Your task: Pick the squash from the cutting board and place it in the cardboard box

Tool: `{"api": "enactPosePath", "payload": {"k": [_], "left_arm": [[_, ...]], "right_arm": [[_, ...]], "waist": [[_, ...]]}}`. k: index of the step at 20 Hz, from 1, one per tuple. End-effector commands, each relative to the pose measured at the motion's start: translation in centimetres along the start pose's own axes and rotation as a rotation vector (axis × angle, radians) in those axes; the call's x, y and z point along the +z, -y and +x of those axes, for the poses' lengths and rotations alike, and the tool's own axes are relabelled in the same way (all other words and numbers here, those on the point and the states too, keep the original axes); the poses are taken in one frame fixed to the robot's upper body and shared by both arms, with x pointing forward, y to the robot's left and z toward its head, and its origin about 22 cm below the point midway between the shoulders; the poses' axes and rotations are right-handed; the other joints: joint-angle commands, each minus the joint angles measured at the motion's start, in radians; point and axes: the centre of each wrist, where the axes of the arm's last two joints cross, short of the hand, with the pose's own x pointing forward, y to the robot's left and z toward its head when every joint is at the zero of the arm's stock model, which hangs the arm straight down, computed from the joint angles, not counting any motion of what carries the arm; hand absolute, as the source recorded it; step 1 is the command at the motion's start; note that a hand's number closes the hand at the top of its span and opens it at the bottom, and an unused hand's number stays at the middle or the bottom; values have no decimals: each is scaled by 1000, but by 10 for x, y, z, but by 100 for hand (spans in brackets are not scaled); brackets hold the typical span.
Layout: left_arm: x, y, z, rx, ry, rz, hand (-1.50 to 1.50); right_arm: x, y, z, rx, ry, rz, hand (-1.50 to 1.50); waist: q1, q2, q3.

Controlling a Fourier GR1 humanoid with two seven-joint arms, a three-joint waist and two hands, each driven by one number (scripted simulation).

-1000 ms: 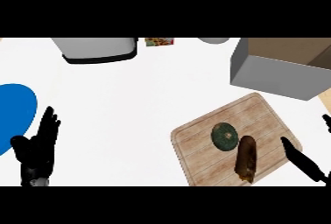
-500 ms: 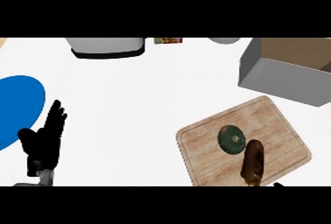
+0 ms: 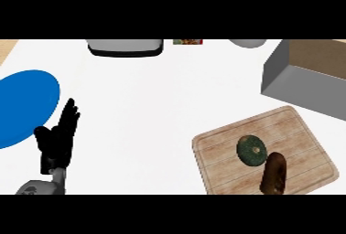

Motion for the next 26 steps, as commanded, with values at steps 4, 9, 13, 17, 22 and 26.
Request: {"api": "enactPosePath", "payload": {"k": [4,9,13,17,22,26], "left_arm": [[-9,10,4,-6,8,-44,0],[-14,8,5,-3,7,-37,0],[-11,14,-3,7,9,-23,0],[-11,7,-12,0,-1,-21,0],[-7,22,-11,-5,-6,-24,0],[-11,10,-13,7,-9,-19,0]], "right_arm": [[7,-5,41,105,-207,90,-150],[14,-19,72,87,-224,114,-150],[11,-26,91,84,-232,123,-150],[0,-39,89,148,-281,126,-150],[-9,-43,96,162,-282,136,-150],[-25,-59,102,161,-314,120,-150]], "waist": [[35,7,2],[27,-2,5],[19,-3,5],[12,-4,6],[5,-8,7],[10,-6,8]]}}
